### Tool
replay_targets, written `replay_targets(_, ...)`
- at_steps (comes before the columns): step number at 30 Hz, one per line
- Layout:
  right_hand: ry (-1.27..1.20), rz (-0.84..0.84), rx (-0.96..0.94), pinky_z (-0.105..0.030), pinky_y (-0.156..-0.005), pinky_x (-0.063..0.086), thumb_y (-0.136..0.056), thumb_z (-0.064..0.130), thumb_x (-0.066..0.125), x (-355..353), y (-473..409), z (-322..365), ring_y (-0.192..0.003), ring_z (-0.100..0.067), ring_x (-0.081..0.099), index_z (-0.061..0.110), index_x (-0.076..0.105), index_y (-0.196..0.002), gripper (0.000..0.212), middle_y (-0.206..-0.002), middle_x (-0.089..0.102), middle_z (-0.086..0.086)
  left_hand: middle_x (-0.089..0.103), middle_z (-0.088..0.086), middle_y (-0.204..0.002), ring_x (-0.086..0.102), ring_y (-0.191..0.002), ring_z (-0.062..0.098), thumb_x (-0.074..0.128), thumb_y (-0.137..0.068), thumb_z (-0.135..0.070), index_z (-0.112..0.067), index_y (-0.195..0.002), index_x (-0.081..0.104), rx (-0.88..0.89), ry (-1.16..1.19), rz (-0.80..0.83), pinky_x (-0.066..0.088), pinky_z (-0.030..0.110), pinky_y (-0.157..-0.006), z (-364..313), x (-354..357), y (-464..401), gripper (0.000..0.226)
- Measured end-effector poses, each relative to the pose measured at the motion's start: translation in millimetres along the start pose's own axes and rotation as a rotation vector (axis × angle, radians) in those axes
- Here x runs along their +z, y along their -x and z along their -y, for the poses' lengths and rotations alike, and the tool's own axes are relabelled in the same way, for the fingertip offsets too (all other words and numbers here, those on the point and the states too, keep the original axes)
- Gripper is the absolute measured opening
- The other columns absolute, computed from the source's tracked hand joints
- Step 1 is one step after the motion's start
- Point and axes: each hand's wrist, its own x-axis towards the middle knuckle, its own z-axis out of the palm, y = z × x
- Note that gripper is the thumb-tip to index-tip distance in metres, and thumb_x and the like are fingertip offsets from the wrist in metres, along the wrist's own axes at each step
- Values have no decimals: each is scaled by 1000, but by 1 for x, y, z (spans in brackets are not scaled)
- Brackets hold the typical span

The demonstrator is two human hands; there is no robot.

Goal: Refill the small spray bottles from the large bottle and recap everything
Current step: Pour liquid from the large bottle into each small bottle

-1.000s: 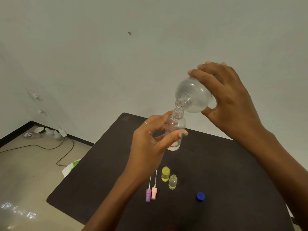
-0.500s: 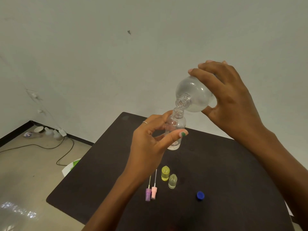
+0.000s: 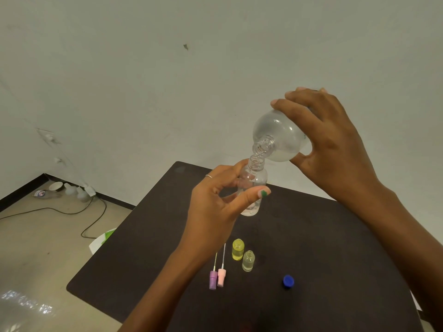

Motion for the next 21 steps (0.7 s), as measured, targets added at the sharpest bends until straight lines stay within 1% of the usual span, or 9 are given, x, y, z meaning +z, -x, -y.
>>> replay_targets(2, -1, -1, 1, -44, -112, 28, -70, 7, 81, 0, 0, 0, -124, -34, 45, 10, 51, -130, 68, -130, 52, -17, 63, -11, -98, 59, -94, -7, 64, -72, -32, -30, -106, 59, 2, 1, 1, 45, 1, -71, 0, 0, 0, 34)
replay_targets(7, -1, -3, 2, -45, -111, 28, -70, 7, 81, -1, 0, 0, -124, -35, 45, 10, 51, -130, 67, -130, 52, -17, 62, -13, -98, 59, -95, -7, 64, -73, -32, -37, -102, 58, 12, -8, 2, 45, 2, -71, 0, -1, 0, 30)
replay_targets(12, -6, -3, 4, -45, -110, 29, -70, 8, 81, -1, 0, 1, -124, -35, 45, 10, 52, -130, 67, -130, 52, -17, 62, -13, -98, 58, -94, -8, 63, -74, -32, -29, -108, 59, 18, -15, 0, 44, 1, -72, 1, 0, 0, 34)
replay_targets(17, -4, -9, -2, -45, -111, 29, -69, 7, 81, -1, -1, 1, -124, -34, 45, 10, 51, -130, 67, -130, 52, -17, 62, -12, -95, 59, -92, -6, 63, -73, -33, -30, -108, 59, 16, -16, -9, 46, 2, -71, 0, 0, -1, 35)
replay_targets(21, -3, -4, -5, -44, -111, 28, -70, 7, 81, -1, -1, 0, -125, -34, 44, 10, 51, -130, 68, -130, 51, -17, 61, -13, -93, 58, -91, -8, 63, -73, -32, -35, -104, 57, 22, -12, -4, 45, 2, -71, -1, 0, 0, 32)
